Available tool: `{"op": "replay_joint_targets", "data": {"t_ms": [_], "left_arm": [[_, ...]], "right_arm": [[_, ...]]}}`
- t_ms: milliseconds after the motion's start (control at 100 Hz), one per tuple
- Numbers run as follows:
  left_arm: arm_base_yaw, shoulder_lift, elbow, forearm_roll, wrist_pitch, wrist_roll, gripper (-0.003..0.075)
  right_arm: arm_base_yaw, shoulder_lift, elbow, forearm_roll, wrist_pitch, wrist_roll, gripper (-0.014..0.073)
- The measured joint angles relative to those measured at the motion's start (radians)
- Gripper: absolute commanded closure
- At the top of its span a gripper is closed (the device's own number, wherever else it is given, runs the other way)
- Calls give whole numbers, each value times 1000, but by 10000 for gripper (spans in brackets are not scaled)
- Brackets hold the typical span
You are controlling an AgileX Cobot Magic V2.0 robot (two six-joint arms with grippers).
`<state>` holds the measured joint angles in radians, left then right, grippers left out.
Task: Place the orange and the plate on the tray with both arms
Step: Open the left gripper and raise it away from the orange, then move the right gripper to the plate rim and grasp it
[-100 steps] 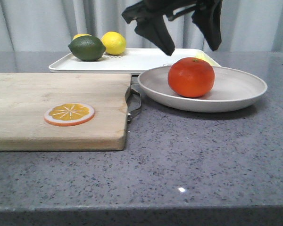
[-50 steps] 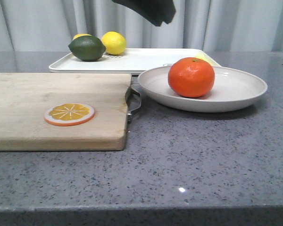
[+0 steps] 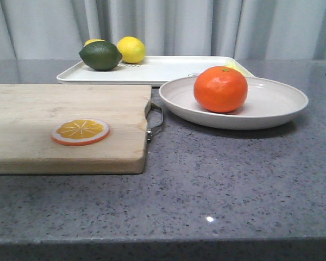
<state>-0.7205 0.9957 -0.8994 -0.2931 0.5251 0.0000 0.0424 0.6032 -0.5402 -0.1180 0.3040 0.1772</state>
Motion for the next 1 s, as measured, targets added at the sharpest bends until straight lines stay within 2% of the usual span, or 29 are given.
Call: {"op": "replay_joint_targets", "data": {"t_ms": [430,530,700,770,1000], "left_arm": [[0,-426,263,8,-12,-33,740],[0,-486,306,11,-14,-35,741],[0,-545,366,15,-14,-38,741],[0,-553,376,15,-14,-39,741],[0,-555,377,15,-14,-39,741]], "right_arm": [[33,0,-4,0,70,0,652],[53,2,-15,0,87,0,589],[98,44,-53,0,131,0,358],[114,80,-79,0,155,0,296],[130,273,-223,10,280,0,282]]}}
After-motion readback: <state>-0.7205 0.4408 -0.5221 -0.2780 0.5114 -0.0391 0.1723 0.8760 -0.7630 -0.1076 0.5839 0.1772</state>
